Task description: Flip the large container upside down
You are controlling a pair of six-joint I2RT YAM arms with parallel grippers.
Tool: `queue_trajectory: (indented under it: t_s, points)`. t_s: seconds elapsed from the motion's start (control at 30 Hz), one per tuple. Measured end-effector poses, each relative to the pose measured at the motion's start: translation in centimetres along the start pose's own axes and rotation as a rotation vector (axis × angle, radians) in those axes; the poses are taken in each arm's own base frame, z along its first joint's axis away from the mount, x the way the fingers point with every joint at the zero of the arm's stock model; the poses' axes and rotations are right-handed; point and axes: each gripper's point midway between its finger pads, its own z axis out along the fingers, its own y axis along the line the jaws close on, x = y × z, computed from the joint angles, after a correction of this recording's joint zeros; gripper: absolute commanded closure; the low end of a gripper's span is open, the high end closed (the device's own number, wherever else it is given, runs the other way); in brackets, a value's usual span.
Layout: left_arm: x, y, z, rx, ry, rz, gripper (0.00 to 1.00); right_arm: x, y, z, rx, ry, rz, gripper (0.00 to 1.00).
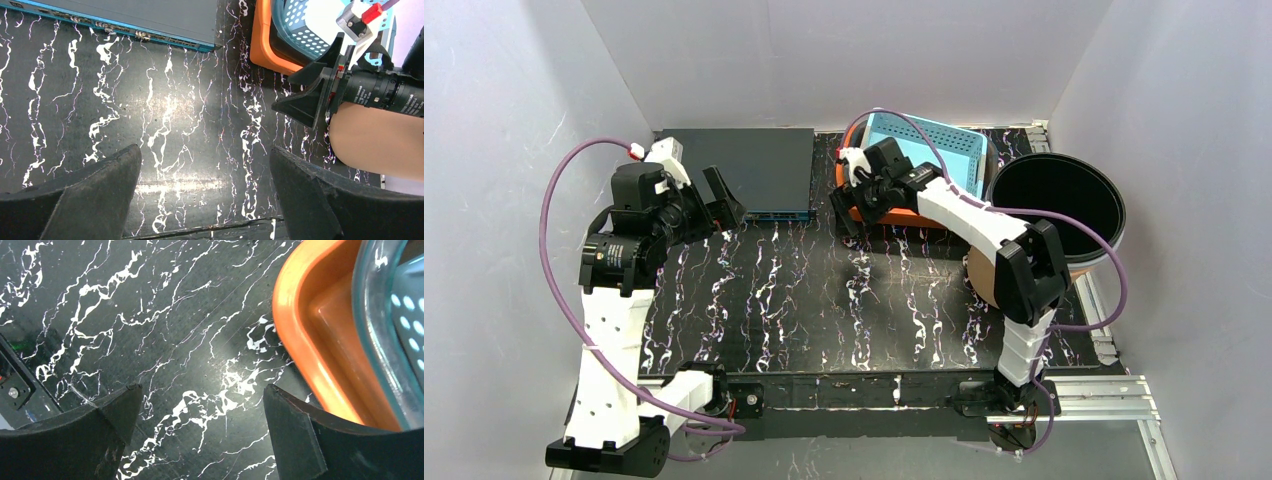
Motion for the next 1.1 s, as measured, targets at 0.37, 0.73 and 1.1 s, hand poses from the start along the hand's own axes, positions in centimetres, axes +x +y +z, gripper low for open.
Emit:
queue_trajectory:
  t_s: [0.37,0.73,1.1]
  points:
    - [0.1,-0.1,0.0,0.007,0.003,0.000,0.02,2.3,-2.1,0.5,0.124,0.041,0.075,0.01]
    - [0.2,-0.3,0.0,0.016,0.012,-0.004,0.02,0.9,-7.4,1.3,0.321,0.085,0.098,0.01]
    - [0.4,-0.3,0.4,0.017,0.030,-0.014,0.02,-2.5,-4.0,-1.4,0.167,-0.021,0.081,0.01]
